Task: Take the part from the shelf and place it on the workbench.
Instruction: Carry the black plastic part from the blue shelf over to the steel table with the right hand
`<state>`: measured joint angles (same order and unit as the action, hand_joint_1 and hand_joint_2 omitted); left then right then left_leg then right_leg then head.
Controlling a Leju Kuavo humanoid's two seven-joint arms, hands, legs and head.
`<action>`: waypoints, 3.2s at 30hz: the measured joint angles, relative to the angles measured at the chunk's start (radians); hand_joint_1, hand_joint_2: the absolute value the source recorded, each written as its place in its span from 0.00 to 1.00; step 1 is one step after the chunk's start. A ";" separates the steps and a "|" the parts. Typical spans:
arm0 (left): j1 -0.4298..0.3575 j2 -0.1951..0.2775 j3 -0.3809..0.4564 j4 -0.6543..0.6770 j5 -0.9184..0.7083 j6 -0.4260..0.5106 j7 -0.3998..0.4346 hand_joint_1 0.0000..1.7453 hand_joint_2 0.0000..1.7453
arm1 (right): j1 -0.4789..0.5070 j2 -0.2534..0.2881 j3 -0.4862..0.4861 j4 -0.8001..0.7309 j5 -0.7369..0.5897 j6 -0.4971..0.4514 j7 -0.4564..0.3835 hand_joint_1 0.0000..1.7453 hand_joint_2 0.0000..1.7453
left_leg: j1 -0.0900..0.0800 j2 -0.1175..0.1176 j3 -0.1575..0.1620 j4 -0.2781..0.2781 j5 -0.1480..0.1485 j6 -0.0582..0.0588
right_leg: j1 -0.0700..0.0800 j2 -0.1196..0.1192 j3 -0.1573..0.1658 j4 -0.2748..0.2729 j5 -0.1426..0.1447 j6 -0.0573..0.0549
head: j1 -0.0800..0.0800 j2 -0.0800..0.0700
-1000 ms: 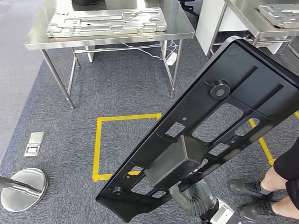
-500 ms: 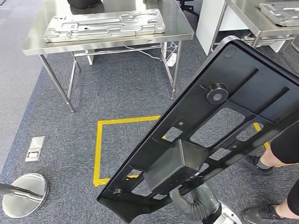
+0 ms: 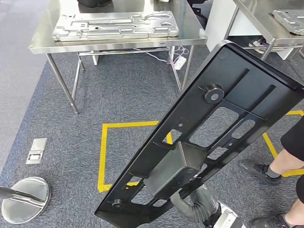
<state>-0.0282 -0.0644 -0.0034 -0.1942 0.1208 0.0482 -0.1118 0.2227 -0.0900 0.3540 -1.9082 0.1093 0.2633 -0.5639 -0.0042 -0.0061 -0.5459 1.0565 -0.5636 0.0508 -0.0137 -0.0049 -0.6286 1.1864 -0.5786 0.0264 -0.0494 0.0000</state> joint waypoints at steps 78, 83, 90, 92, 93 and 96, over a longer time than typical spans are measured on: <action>0.004 0.023 0.033 0.000 -0.057 0.017 -0.012 0.00 1.00 | 0.032 -0.032 0.056 0.034 -0.062 -0.061 0.018 1.00 1.00 | 0.010 0.002 -0.083 0.074 0.057 -0.052 | -0.004 0.004 0.145 -0.154 -0.026 -0.025 | -0.003 0.000; 0.003 0.025 0.045 0.000 -0.058 0.025 -0.014 0.00 1.00 | 0.029 -0.031 0.054 0.021 -0.057 -0.067 0.018 1.00 1.00 | 0.007 0.003 -0.052 0.002 0.038 -0.026 | -0.003 0.005 0.151 -0.158 -0.046 0.002 | -0.003 0.000; 0.003 0.025 0.049 0.000 -0.059 0.024 -0.014 0.00 1.00 | 0.020 -0.032 0.045 0.012 -0.047 -0.067 0.020 1.00 1.00 | 0.016 0.003 0.013 -0.016 -0.002 -0.014 | -0.006 0.005 -0.040 0.112 -0.081 0.024 | 0.001 0.000; 0.005 0.025 0.050 0.000 -0.060 0.024 -0.014 0.00 1.00 | 0.019 -0.032 0.042 0.012 -0.043 -0.066 0.020 1.00 1.00 | 0.020 0.002 0.043 -0.016 -0.022 -0.022 | -0.006 0.004 -0.015 0.002 0.016 0.025 | 0.001 0.000; 0.003 0.026 0.051 0.000 -0.060 0.023 -0.014 0.00 1.00 | 0.018 -0.032 0.042 0.012 -0.041 -0.066 0.021 1.00 1.00 | 0.019 0.001 0.054 -0.015 -0.033 -0.027 | -0.005 0.005 0.001 -0.050 0.051 0.024 | 0.002 0.000; -0.002 0.026 0.052 0.000 -0.061 0.022 -0.014 0.00 1.00 | 0.014 -0.031 0.040 0.012 -0.034 -0.065 0.029 1.00 1.00 | 0.016 0.001 0.059 -0.018 -0.047 -0.044 | 0.001 0.007 0.021 -0.108 0.045 0.004 | 0.003 0.000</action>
<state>-0.0307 -0.0385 0.0484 -0.1946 0.0603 0.0704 -0.1258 0.2366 -0.1215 0.3941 -1.8959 0.0754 0.1980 -0.5351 0.0119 -0.0052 -0.4869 1.0383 -0.6106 0.0067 -0.0132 0.0026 -0.6078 1.0784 -0.5332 0.0308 -0.0465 0.0002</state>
